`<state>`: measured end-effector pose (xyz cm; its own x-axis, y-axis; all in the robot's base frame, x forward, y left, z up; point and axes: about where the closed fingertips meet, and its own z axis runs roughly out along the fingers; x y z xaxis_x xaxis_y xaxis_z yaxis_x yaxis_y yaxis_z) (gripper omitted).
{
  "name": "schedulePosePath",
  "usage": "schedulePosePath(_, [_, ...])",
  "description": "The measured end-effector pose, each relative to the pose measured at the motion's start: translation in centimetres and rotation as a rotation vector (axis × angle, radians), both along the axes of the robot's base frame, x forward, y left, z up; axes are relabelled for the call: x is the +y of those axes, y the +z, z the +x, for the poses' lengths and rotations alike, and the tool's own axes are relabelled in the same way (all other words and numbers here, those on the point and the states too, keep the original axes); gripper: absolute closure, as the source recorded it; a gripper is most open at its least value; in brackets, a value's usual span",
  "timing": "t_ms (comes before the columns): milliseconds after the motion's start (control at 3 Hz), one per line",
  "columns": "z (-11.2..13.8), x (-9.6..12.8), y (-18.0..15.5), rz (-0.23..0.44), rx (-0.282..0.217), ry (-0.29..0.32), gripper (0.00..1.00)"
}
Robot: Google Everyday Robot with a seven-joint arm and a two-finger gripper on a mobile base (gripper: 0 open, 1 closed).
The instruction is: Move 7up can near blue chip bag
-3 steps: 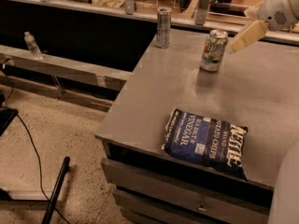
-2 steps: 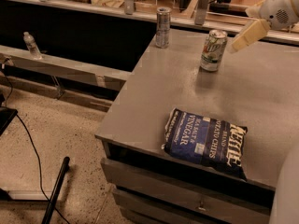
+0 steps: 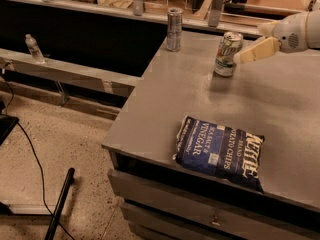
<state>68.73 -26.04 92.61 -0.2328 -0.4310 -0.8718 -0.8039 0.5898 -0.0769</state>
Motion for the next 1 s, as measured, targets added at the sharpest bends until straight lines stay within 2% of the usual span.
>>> schedulePosePath(333, [0.0,1.0,-2.5,0.145,-0.048,-0.058,0.00])
schedulePosePath(667, [0.6,1.9,-3.8,0.212,-0.081,-0.074,0.00])
schedulePosePath(1000, [0.7,2.3,-3.7,0.208,-0.078,-0.065,0.00])
